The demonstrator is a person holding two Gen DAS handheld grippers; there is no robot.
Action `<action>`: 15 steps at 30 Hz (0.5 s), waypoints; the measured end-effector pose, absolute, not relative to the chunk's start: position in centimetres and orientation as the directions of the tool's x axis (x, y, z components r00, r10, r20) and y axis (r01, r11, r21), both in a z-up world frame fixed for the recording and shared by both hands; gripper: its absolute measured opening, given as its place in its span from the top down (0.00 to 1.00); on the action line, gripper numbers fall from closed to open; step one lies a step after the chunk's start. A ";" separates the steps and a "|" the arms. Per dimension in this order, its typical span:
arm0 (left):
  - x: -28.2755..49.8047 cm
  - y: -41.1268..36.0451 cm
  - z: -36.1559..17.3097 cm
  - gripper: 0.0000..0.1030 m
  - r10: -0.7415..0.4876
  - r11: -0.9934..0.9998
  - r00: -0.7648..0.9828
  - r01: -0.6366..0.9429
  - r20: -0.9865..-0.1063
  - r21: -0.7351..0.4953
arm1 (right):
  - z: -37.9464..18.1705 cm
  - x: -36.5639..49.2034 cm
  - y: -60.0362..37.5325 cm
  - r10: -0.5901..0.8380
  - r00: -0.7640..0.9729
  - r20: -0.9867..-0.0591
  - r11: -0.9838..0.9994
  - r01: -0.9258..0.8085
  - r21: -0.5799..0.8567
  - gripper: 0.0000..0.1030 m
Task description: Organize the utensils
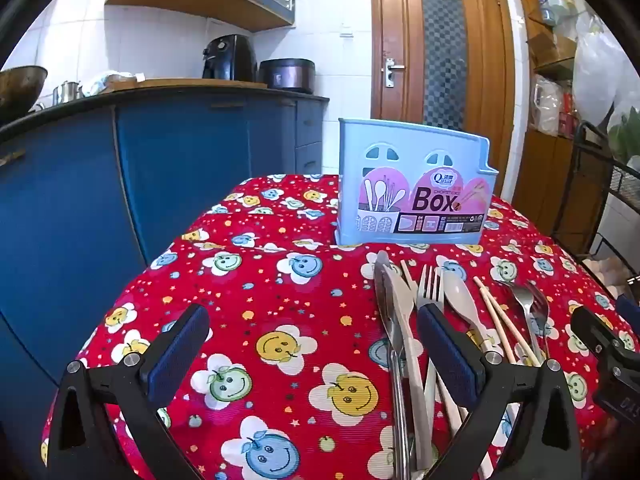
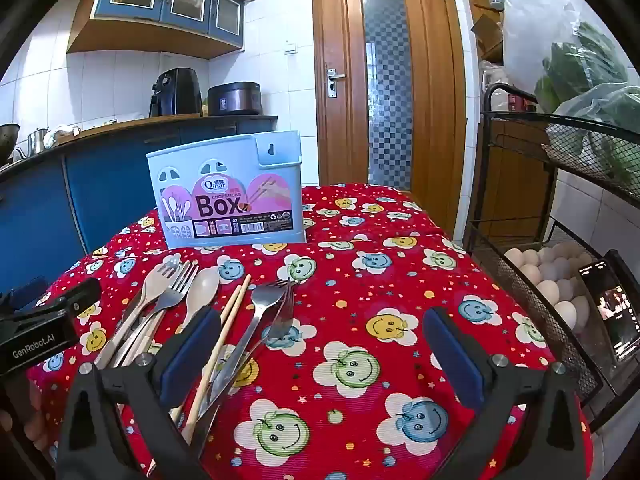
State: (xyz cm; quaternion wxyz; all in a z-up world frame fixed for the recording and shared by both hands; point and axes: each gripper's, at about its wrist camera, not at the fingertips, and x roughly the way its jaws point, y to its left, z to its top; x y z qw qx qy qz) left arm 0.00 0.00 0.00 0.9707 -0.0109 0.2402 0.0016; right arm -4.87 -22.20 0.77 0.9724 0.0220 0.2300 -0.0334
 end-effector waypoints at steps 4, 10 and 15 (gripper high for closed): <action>-0.1 0.0 0.0 0.00 -0.006 1.000 0.885 -0.004 -0.466 -0.021 | 0.8 -4.9 -22.2 -0.054 0.891 -0.452 0.997 0.075 0.028 0.00; -0.4 -0.3 0.2 0.00 -0.012 1.000 0.886 0.004 -0.464 -0.018 | 0.7 -4.9 -22.2 -0.055 0.891 -0.450 0.997 0.076 0.028 0.00; 0.0 0.0 0.0 0.00 -0.002 1.000 0.882 -0.009 -0.471 -0.022 | 0.8 -4.9 -22.2 -0.055 0.892 -0.450 0.997 0.075 0.027 0.00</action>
